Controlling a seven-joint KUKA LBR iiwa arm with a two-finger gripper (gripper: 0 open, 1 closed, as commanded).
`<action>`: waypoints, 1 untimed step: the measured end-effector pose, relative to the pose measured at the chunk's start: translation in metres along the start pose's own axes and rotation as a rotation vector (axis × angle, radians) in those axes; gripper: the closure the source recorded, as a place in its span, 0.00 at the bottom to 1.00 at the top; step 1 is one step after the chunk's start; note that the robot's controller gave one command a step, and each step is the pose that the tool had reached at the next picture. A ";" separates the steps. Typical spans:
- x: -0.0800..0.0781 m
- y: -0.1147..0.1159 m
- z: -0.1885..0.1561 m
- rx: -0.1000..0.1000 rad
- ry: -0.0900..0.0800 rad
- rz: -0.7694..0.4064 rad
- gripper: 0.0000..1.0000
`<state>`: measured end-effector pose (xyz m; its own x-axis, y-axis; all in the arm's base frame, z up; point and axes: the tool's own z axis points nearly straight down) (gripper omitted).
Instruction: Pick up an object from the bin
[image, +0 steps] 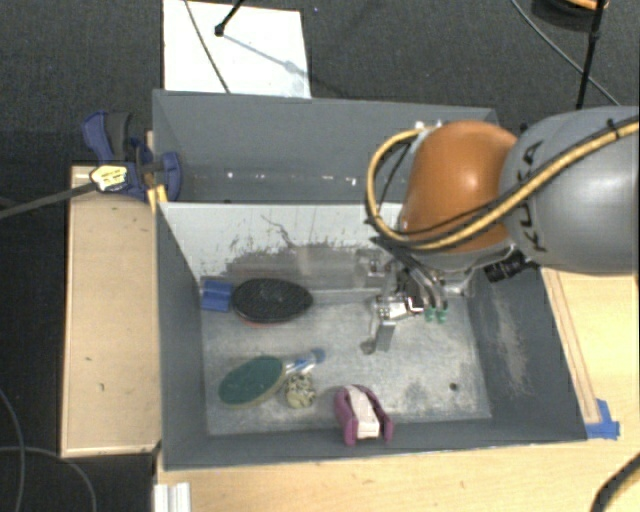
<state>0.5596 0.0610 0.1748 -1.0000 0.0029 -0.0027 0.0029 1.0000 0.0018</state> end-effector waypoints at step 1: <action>0.020 0.079 0.107 0.001 0.007 -0.256 0.00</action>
Offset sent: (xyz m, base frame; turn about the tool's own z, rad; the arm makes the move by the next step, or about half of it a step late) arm -0.0181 0.0776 -0.1048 -0.2542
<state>0.5401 0.1401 0.0676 -0.9682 -0.2500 0.0036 -0.2500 0.9682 0.0010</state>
